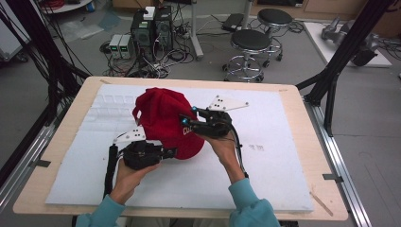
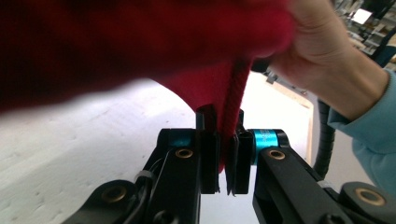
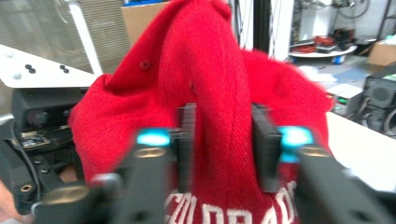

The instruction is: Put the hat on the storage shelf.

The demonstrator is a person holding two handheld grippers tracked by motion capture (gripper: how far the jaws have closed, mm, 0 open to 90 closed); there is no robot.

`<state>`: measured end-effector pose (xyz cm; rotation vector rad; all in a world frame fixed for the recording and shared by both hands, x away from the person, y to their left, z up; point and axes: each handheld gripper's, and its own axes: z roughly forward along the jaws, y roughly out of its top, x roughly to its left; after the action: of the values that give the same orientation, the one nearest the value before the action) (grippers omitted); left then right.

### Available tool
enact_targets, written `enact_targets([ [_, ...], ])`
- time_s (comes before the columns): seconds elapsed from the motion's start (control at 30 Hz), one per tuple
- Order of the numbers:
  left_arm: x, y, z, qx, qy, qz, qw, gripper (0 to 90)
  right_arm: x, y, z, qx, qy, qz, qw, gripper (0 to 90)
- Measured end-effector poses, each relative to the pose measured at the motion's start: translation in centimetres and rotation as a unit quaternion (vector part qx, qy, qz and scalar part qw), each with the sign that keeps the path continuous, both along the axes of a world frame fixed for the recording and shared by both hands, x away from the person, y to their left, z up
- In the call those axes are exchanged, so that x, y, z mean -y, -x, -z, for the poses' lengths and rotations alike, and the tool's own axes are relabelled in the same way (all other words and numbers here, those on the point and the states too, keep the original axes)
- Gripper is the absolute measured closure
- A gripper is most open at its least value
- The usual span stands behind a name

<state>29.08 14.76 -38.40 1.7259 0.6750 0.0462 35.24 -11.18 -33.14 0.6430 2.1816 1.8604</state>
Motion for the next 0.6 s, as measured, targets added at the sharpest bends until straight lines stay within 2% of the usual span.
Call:
enact_targets([
  [0.03,0.0,0.0,0.0,0.000,0.000,0.000,1.0000,85.3,0.0,0.0,0.0,0.000,0.000,0.000,1.0000,53.8],
  [0.07,-0.1,0.0,0.0,0.000,-0.002,-0.004,1.0000,85.3,0.0,0.1,-0.1,0.003,0.004,0.009,0.9999,43.8],
  [0.13,-0.5,-0.1,-0.2,0.002,0.001,-0.009,1.0000,85.4,-0.1,0.3,-0.2,0.011,0.024,0.042,0.9988,16.5],
  [0.17,-0.5,-0.1,-0.2,0.002,0.001,-0.009,1.0000,85.3,-0.1,0.3,-0.2,0.011,0.024,0.042,0.9988,16.5],
  [0.2,-0.7,-0.1,-0.3,0.005,-0.001,-0.011,0.9999,85.3,0.1,0.4,-0.2,0.011,0.035,0.053,0.9979,11.1],
  [0.3,-0.9,-0.1,-0.4,0.007,-0.002,-0.018,0.9998,85.4,0.5,0.5,-0.2,0.009,0.044,0.059,0.9973,9.0],
  [0.33,-1.3,-0.2,-0.5,0.012,-0.004,-0.026,0.9996,85.4,0.9,0.7,-0.3,0.008,0.057,0.063,0.9964,8.4],
  [0.43,-1.7,-0.2,-0.9,0.016,-0.007,-0.033,0.9993,85.3,1.3,0.9,-0.4,0.000,0.066,0.059,0.9961,8.4],
  [0.53,-2.5,-0.4,-2.1,0.036,-0.025,-0.045,0.9980,85.3,2.8,1.8,-0.3,-0.004,0.080,0.067,0.9946,8.4],
  [0.57,-2.5,-0.4,-2.1,0.036,-0.025,-0.045,0.9980,85.3,2.8,1.8,-0.3,-0.004,0.080,0.067,0.9946,8.4],
  [0.6,-2.7,-0.6,-2.6,0.044,-0.033,-0.048,0.9974,85.3,3.1,1.9,-0.2,-0.003,0.081,0.070,0.9943,8.4],
])
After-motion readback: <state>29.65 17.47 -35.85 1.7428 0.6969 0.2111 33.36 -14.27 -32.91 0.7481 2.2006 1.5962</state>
